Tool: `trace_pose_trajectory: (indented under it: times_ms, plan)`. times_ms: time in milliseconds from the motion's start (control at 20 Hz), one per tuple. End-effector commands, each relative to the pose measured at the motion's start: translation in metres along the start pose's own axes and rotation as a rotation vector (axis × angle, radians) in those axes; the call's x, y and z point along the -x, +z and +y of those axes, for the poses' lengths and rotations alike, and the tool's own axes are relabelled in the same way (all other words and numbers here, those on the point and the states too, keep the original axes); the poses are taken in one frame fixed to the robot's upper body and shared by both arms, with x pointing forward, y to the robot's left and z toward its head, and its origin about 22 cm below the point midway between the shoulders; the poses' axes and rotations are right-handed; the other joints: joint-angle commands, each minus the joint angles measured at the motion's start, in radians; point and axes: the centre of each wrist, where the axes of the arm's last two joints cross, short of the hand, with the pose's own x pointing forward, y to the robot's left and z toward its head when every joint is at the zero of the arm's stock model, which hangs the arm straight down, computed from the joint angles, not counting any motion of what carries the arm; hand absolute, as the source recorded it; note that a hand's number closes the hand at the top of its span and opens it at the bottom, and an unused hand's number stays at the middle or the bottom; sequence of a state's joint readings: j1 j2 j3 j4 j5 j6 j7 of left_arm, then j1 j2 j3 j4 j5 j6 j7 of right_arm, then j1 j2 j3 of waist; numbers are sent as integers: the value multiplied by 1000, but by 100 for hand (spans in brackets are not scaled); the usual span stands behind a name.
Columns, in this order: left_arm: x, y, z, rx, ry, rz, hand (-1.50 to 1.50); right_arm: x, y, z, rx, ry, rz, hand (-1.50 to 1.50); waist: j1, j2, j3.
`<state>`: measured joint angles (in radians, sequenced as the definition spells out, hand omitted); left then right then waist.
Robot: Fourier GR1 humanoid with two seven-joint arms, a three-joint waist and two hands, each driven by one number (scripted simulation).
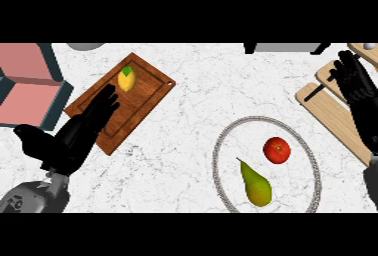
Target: Pick the tomato from the placemat and place it in the tiered shelf
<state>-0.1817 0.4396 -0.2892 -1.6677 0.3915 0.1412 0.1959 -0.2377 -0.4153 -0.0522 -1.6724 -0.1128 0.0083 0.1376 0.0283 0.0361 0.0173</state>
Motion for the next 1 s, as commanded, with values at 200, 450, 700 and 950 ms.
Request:
trace_pose_trajectory:
  times_ms: [200,450,700,950]
  plan:
    - [62,16,40,-270,29,284,0,25,-6,-82,-82,-27,-179,150,-11,-17,-12]
    - [95,23,31,-262,82,374,0,95,16,-111,-30,144,208,150,15,-7,-14]
    - [92,31,38,-260,97,408,0,115,14,-134,-221,71,71,-150,11,-25,-14]
    - [94,22,41,-292,98,397,0,91,-1,-151,-464,91,65,-150,-6,-30,-16]
